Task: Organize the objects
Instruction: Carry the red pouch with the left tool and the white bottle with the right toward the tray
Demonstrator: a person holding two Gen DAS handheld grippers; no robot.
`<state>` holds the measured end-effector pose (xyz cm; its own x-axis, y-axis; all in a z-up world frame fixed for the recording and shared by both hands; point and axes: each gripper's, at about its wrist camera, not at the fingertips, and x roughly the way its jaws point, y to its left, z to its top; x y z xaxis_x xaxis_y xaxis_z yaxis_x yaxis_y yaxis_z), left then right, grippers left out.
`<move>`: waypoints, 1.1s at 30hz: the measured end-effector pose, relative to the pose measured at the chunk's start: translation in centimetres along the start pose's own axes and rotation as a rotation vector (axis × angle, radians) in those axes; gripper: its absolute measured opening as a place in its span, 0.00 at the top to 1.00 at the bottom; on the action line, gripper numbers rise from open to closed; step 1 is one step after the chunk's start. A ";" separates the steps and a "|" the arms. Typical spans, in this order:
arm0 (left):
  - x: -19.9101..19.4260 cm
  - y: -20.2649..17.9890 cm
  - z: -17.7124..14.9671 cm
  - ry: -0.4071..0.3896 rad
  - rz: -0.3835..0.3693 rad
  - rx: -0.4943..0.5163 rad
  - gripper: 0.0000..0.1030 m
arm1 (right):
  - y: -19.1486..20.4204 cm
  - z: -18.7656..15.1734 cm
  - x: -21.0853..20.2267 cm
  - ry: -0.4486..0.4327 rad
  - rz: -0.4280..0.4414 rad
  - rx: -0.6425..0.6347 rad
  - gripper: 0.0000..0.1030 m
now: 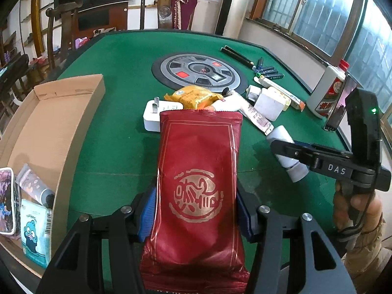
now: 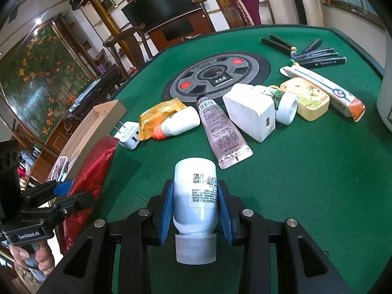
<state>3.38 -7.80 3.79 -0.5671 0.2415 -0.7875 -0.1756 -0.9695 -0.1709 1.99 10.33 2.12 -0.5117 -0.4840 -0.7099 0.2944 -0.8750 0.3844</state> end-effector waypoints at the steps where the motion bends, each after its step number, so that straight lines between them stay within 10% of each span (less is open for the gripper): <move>1: -0.1 0.0 0.1 -0.002 0.000 -0.001 0.47 | 0.1 0.0 -0.1 -0.005 -0.003 -0.001 0.64; 33: -10.2 9.6 -1.1 -0.153 0.193 -0.156 0.47 | 12.1 -0.2 3.1 0.028 0.149 -0.208 0.64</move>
<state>8.33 -19.57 9.54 -0.6948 0.0438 -0.7178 0.0668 -0.9899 -0.1251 4.13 -1.78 4.47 -0.4284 -0.6046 -0.6715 0.5260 -0.7711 0.3588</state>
